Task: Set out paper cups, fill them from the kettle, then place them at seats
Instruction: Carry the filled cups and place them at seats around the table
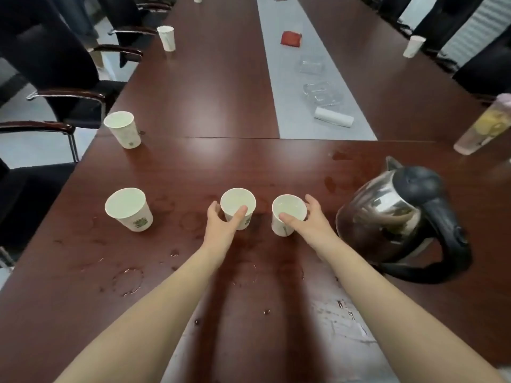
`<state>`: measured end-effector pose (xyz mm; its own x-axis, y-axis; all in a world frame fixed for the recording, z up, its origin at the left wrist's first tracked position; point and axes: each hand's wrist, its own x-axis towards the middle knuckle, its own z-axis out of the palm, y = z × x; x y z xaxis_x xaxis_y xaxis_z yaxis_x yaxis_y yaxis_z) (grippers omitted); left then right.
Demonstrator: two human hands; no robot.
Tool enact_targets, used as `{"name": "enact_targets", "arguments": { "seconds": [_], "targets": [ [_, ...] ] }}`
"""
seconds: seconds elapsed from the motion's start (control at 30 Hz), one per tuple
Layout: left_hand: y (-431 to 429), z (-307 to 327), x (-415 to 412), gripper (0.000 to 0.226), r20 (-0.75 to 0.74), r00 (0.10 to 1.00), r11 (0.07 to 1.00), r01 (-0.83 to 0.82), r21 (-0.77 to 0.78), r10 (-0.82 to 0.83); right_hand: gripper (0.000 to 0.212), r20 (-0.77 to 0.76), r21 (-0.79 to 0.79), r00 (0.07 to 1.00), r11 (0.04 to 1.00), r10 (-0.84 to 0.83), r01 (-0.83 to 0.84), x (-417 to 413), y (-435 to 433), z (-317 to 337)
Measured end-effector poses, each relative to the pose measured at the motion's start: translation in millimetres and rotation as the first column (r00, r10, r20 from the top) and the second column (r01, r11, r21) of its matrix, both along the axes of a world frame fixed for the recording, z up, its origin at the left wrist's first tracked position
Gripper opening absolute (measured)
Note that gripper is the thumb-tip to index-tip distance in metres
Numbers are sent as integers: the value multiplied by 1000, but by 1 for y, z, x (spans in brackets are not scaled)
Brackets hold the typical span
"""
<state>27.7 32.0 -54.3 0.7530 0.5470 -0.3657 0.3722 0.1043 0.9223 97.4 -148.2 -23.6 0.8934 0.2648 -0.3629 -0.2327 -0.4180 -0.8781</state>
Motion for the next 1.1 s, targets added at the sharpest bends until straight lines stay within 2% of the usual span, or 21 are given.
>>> {"name": "enact_targets", "arguments": {
  "seconds": [0.13,0.27,0.33,0.4,0.5,0.6,0.7,0.73,0.83,0.87,1.1],
  "targets": [
    [-2,-11,8,79,41,999,999,17,-47,-15,98,21,1,999,999,-40,40,2,10,-18],
    [3,-42,20,101,49,997,997,68,-34,-66,96,50,52,995,996,-81,79,7,12,-31],
    [6,-60,25,105,43,996,996,83,-15,-82,96,50,99,994,991,-92,87,6,10,-38],
    [2,-54,25,103,40,997,998,58,20,-59,104,15,143,997,987,-79,76,8,8,-44],
    [-5,-36,22,91,102,995,999,-21,42,17,111,75,68,997,997,-29,24,12,9,-54],
    [-7,-35,23,89,139,989,998,-47,29,43,99,78,31,997,999,10,-13,18,7,-76],
    [-6,-34,22,92,155,988,999,-26,40,19,92,107,67,991,995,-80,73,8,12,-50],
    [-7,-28,21,90,156,988,999,-23,39,16,87,112,81,989,993,-93,84,7,12,-47],
    [-10,-21,21,67,210,978,999,-16,29,10,54,104,166,990,984,-90,71,7,11,-49],
    [-13,-19,21,63,226,974,1000,-6,31,-1,51,112,181,990,981,-86,65,6,11,-50],
    [-20,-16,13,60,262,963,997,63,36,-70,71,124,229,984,968,-131,101,0,11,-57]
  ]
}}
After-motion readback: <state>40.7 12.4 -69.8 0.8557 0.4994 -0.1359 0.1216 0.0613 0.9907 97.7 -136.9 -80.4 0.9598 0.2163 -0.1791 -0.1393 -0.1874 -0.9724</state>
